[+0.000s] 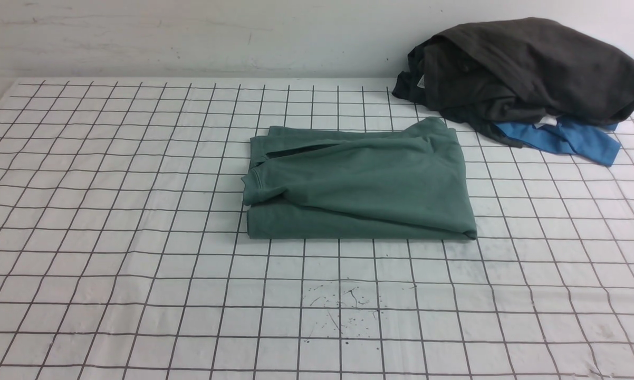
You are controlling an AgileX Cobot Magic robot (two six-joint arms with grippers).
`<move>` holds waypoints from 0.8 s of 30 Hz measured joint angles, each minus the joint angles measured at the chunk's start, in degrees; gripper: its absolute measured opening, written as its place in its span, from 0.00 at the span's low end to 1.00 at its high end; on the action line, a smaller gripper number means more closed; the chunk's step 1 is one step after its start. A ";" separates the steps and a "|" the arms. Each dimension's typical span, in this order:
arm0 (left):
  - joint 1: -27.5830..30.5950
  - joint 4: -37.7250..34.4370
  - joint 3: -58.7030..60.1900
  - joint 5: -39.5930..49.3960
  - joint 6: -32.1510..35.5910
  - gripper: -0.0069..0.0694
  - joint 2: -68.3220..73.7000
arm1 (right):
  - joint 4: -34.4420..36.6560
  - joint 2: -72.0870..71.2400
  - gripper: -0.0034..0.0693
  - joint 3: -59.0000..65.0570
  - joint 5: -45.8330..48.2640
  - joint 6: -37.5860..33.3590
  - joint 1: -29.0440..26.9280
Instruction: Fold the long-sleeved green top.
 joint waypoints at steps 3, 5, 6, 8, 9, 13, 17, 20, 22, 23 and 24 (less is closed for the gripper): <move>0.00 0.00 0.06 -0.12 0.00 0.08 -0.05 | 0.05 0.00 0.03 1.41 3.27 0.00 0.00; 0.00 0.00 0.06 0.34 0.00 0.08 -0.05 | 0.13 -0.68 0.03 2.92 3.83 0.00 0.00; 0.00 0.00 0.07 0.72 0.00 0.08 -0.05 | 0.19 -1.50 0.03 4.09 4.20 0.00 0.00; 0.00 0.00 0.07 1.43 0.00 0.08 -0.05 | 0.19 -4.92 0.03 6.91 5.18 0.00 0.00; 0.00 0.00 0.07 1.88 0.00 0.08 -0.05 | 0.19 -6.93 0.03 8.15 5.80 0.00 0.00; 0.00 0.00 0.13 2.96 0.00 0.08 -0.05 | 0.19 -18.73 0.03 14.25 6.70 0.00 0.00; 0.00 0.00 0.13 3.48 0.05 0.08 -0.05 | 0.13 -27.57 0.03 19.35 6.45 0.00 -1.03; 0.00 0.00 0.13 3.53 0.05 0.08 -0.05 | -0.54 -29.99 0.03 21.04 4.96 -0.06 -2.78; 0.00 0.00 0.13 3.53 0.05 0.08 -0.05 | -1.56 -30.20 0.03 21.21 3.43 -0.06 -3.73; 0.00 0.00 0.13 3.59 0.05 0.08 -0.05 | -1.88 -30.20 0.03 21.27 3.19 -0.06 -3.97; 0.00 0.00 0.13 3.59 0.05 0.08 -0.05 | -3.50 -30.20 0.03 21.32 2.68 -0.06 -4.72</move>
